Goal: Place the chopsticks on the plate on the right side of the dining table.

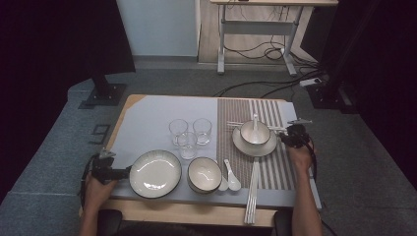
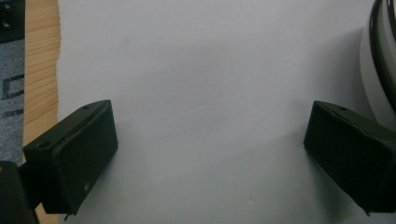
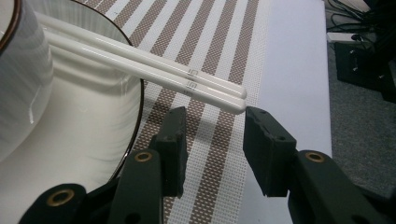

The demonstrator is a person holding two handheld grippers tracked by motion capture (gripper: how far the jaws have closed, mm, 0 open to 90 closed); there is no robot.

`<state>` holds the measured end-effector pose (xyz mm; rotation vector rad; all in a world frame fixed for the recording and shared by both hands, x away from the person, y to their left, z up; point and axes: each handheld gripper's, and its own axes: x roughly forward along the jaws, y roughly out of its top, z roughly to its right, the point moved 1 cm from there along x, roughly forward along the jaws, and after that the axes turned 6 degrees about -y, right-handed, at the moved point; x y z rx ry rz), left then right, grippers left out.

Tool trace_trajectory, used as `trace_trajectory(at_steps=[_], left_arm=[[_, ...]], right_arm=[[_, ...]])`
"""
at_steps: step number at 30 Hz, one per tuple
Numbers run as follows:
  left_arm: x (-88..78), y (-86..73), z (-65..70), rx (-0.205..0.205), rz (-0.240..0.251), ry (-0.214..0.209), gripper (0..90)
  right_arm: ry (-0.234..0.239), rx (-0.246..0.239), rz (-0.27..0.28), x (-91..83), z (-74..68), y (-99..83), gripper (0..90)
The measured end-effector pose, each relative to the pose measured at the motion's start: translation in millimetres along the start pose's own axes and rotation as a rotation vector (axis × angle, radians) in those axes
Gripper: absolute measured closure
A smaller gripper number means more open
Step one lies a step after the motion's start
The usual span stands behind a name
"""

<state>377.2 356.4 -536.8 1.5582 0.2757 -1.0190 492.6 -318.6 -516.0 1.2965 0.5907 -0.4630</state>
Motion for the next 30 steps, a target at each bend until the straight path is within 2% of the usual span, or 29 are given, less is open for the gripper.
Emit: trace_trajectory(at_steps=[4, 10, 30], left_arm=[[0.0, 0.0, 0.0, 0.0, 0.0, 0.0, 2.4], [0.0, 0.0, 0.0, 0.0, 0.0, 0.0, 2.4], [0.0, 0.0, 0.0, 0.0, 0.0, 0.0, 2.4]], right_arm=[[0.002, 0.003, 0.01, -0.2, 0.0, 0.7, 56.7], [-0.022, 0.019, 0.008, 0.4, 2.6, 3.2, 49.8], [-0.046, 0.022, -0.008, 8.3, 5.8, 11.0, 48.7]])
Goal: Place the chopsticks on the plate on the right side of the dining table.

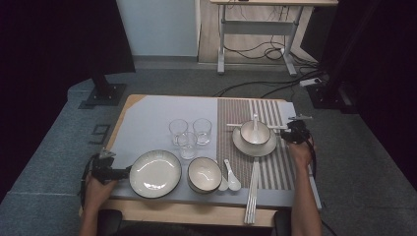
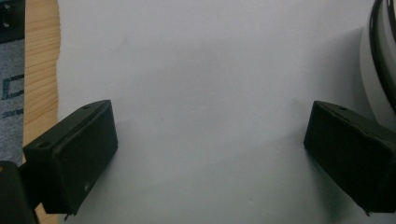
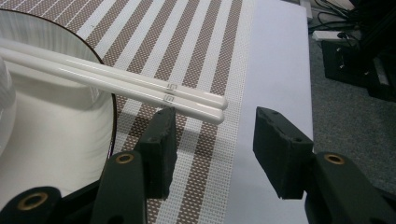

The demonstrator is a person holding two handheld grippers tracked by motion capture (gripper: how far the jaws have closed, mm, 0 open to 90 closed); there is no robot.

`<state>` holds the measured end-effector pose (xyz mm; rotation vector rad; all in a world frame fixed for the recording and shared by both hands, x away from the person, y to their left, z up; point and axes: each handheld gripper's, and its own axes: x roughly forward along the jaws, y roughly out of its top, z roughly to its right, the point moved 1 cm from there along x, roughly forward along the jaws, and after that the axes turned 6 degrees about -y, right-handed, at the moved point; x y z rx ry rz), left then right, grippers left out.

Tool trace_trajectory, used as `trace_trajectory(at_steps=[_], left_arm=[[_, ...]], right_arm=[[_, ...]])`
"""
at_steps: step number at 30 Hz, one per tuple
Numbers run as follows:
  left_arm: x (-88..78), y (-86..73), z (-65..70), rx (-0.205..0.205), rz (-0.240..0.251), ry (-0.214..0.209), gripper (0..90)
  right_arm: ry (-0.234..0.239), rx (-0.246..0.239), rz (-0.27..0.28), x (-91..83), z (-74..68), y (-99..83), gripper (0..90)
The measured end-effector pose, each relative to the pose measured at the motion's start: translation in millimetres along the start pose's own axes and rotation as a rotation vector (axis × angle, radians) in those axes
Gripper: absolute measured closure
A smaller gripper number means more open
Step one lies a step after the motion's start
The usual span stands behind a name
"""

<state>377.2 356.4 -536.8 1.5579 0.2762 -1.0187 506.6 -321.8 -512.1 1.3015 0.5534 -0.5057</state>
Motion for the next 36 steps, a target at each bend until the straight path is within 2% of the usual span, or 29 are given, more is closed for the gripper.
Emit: trace_trajectory(at_steps=[14, 20, 27, 36], left_arm=[[0.0, 0.0, 0.0, 0.0, 0.0, 0.0, 2.4], [0.0, 0.0, 0.0, 0.001, 0.0, 0.0, 2.4], [0.0, 0.0, 0.0, 0.001, 0.0, 0.0, 2.4], [0.0, 0.0, 0.0, 0.001, 0.0, 0.0, 2.4]], right_arm=[[0.019, 0.011, 0.021, -10.4, 4.1, 0.4, 40.5], [0.054, 0.006, 0.017, -18.7, 6.5, -0.6, 34.4], [0.07, -0.026, 0.009, -37.5, 11.0, -4.4, 25.3], [0.083, -0.031, -0.003, -69.7, 16.0, -11.3, 17.1]])
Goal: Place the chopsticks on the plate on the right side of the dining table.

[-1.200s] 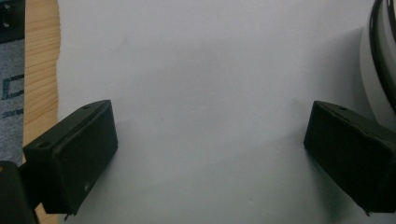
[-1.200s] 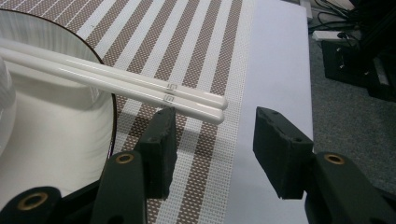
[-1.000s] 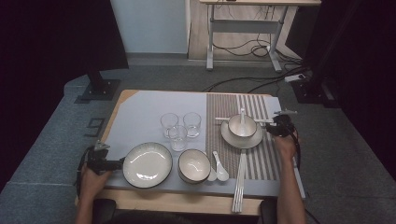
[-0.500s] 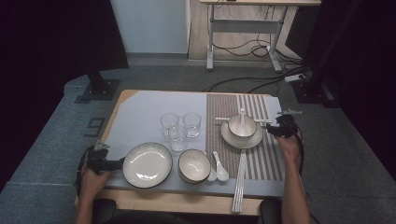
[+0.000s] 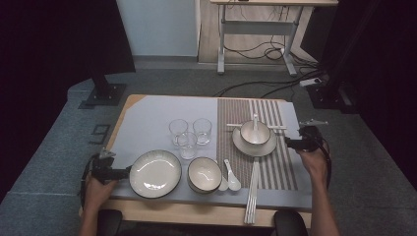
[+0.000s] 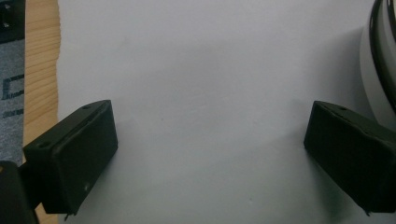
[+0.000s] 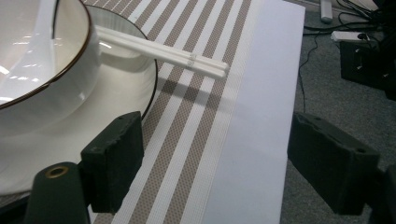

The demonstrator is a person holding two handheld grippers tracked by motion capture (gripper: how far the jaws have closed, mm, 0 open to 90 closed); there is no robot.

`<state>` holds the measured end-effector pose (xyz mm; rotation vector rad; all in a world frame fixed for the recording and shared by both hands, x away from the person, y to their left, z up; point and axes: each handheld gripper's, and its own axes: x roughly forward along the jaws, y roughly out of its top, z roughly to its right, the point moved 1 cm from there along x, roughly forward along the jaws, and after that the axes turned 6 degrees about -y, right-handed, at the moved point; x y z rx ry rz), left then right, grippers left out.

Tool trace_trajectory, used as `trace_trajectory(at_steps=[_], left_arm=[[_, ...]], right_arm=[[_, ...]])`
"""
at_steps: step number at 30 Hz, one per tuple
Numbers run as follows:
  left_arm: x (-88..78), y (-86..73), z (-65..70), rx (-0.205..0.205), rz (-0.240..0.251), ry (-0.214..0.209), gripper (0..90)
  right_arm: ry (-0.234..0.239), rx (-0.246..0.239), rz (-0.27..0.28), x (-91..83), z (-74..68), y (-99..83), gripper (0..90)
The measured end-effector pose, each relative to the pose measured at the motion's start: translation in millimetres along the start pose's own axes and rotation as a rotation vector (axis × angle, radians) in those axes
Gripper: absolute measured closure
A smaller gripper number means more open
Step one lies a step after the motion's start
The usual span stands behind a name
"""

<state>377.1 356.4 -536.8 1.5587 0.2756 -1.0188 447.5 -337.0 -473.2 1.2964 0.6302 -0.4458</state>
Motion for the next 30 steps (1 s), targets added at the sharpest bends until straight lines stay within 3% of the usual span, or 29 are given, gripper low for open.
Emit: trace_trajectory(at_steps=[5, 13, 20, 30], left_arm=[[-0.1, 0.1, 0.1, -0.001, 0.0, 0.0, 2.4], [0.0, 0.0, 0.2, -0.002, 0.001, 0.0, 2.4], [0.0, 0.0, 0.3, -0.001, 0.001, 0.0, 2.4], [-0.1, 0.0, 0.3, -0.001, 0.001, 0.001, 2.4]], right_arm=[[0.01, -0.007, 0.011, -21.6, -4.4, -6.1, 13.7], [0.03, -0.057, 0.031, -52.9, -17.0, -17.5, 13.3], [0.032, -0.073, 0.033, -65.5, -21.8, -28.7, 13.3], [0.098, -0.049, 0.052, -81.3, -41.7, -51.6, 9.6]])
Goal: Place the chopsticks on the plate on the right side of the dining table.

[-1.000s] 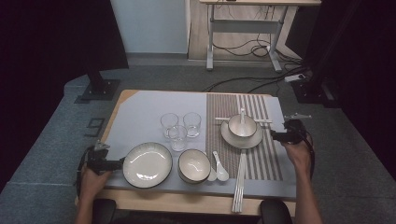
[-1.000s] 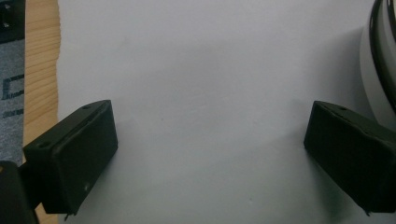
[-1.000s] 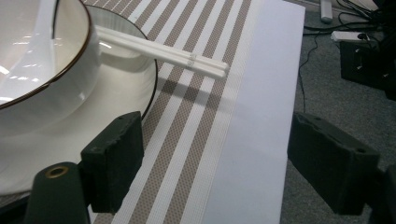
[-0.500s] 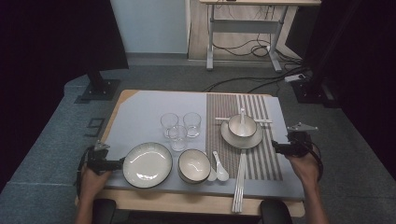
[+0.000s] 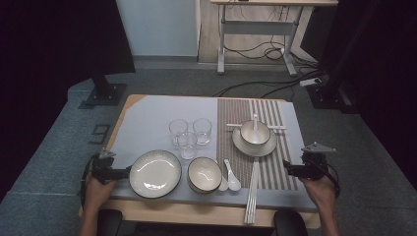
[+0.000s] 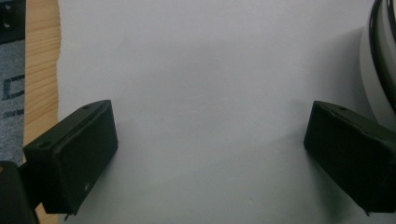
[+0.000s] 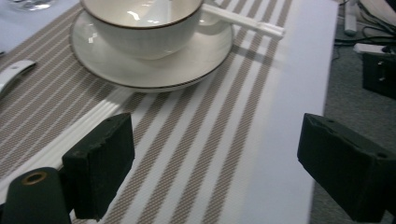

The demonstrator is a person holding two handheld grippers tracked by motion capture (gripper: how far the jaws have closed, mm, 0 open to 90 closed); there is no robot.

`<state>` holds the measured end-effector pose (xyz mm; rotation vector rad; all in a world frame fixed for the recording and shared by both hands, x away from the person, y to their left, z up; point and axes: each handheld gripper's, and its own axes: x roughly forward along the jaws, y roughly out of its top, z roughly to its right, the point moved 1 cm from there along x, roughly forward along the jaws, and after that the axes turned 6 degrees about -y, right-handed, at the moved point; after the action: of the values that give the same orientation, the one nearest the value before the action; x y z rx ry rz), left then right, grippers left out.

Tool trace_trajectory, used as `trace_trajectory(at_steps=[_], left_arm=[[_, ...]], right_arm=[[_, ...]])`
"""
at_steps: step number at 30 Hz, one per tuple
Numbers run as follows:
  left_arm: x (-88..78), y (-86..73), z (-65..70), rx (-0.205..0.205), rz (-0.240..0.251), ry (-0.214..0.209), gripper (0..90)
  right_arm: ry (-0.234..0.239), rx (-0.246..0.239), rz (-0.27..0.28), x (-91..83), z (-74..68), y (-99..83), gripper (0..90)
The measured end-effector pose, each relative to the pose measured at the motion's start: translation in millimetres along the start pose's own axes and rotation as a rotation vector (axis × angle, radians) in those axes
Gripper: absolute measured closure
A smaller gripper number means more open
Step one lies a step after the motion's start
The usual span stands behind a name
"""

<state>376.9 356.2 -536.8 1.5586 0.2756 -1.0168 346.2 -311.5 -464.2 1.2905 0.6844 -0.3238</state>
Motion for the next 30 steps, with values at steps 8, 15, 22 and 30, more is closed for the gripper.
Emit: trace_trajectory(at_steps=[8, 15, 22, 30], left_arm=[[0.0, 0.0, 0.0, 0.0, 0.0, 0.0, 2.4], [0.0, 0.0, 0.0, 0.0, 0.0, 0.0, 2.4], [0.0, 0.0, 0.1, 0.0, 0.001, 0.0, 2.5], [0.0, 0.0, 0.1, 0.0, 0.0, 0.001, 2.5]], right_arm=[[0.046, -0.006, -0.013, 9.5, -22.5, -13.2, 2.8], [0.085, -0.007, -0.054, 26.5, -37.8, -26.4, 0.0], [0.108, -0.02, -0.087, 44.7, -49.8, -36.7, 0.0], [0.105, -0.029, -0.094, 56.3, -52.5, -45.3, 0.0]])
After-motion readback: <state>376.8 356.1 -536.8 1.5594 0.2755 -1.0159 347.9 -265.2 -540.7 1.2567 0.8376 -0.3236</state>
